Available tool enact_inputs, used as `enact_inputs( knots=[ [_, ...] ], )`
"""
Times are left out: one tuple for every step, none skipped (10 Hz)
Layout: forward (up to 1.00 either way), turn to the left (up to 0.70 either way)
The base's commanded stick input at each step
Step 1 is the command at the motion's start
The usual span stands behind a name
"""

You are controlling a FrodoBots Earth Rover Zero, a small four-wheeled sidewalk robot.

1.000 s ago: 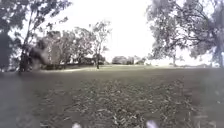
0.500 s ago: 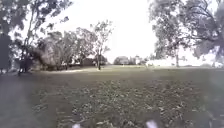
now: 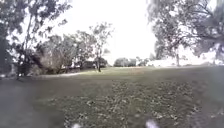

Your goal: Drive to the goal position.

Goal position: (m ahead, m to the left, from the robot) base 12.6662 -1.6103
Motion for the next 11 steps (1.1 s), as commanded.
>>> enact_inputs(
  knots=[
    [0.70, -0.30],
    [0.70, -0.27],
    [0.70, -0.19],
    [0.70, -0.11],
    [0.70, -0.03],
    [0.70, 0.00],
    [0.70, 0.00],
    [0.70, 0.00],
    [0.70, 0.00],
    [0.70, 0.00],
    [0.70, 0.00]
  ],
)
